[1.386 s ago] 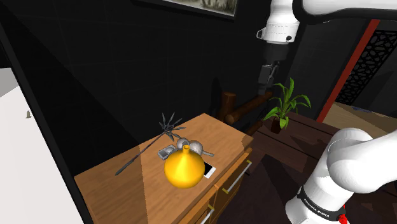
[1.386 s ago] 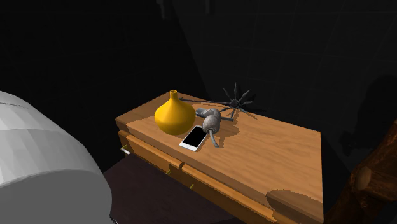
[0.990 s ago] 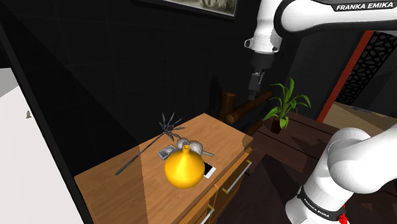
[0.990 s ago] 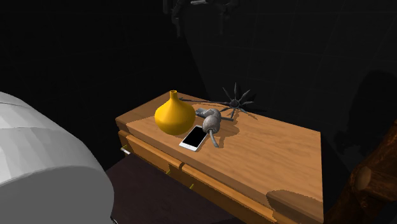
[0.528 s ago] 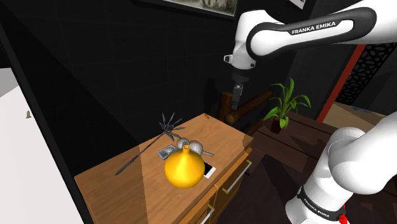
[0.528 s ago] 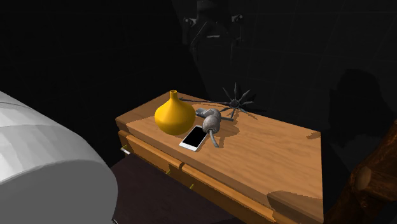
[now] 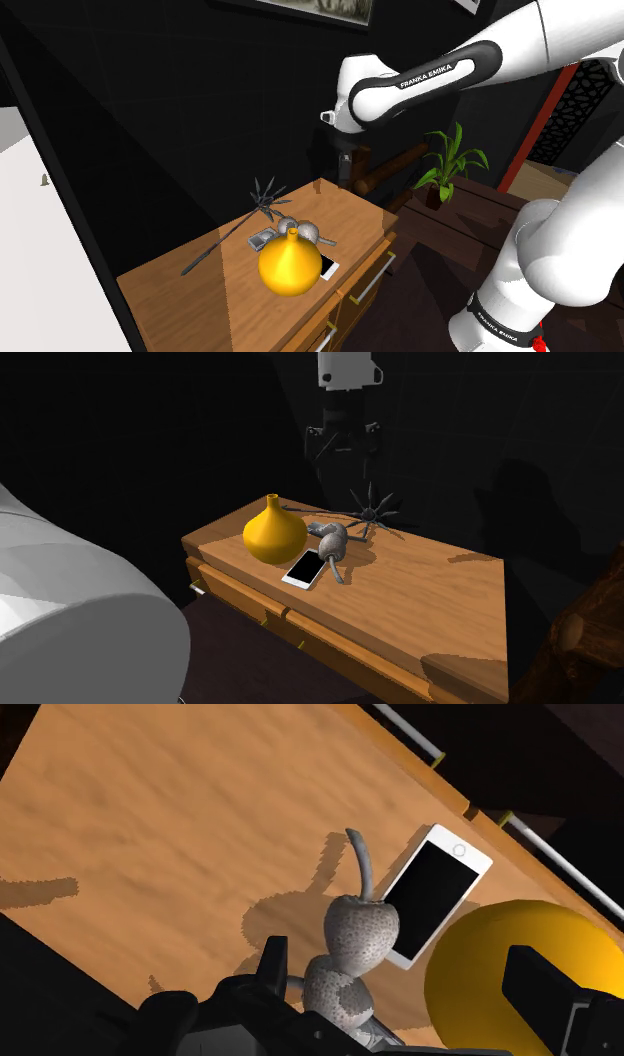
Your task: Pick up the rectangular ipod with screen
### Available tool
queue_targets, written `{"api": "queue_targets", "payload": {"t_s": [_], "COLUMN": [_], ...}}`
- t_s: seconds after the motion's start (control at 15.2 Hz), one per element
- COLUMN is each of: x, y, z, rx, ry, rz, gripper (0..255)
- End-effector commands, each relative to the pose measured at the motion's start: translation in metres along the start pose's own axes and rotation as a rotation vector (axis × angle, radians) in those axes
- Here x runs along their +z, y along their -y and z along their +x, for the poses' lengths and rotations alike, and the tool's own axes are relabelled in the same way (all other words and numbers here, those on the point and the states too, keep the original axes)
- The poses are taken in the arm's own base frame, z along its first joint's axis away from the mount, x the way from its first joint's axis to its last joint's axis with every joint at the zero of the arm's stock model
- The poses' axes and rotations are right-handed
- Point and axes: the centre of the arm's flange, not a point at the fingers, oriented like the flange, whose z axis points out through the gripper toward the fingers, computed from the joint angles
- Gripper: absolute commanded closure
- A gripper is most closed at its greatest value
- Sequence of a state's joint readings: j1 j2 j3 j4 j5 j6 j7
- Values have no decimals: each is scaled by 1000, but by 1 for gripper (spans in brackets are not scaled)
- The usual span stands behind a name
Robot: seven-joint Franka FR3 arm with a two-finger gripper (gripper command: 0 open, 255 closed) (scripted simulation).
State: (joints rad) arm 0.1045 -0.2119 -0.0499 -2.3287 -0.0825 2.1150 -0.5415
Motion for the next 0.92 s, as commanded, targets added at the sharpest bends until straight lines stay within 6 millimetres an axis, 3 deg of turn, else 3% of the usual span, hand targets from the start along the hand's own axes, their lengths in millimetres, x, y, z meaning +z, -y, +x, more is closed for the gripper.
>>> {"api": "queue_targets", "payload": {"t_s": [0.0,0.86], "x": [18,134], "y": [-7,-10], "z": [18,140], "rx": [-59,-429], "ry": [-6,-33], "rz": [-1,3], "gripper": [0,0]}}
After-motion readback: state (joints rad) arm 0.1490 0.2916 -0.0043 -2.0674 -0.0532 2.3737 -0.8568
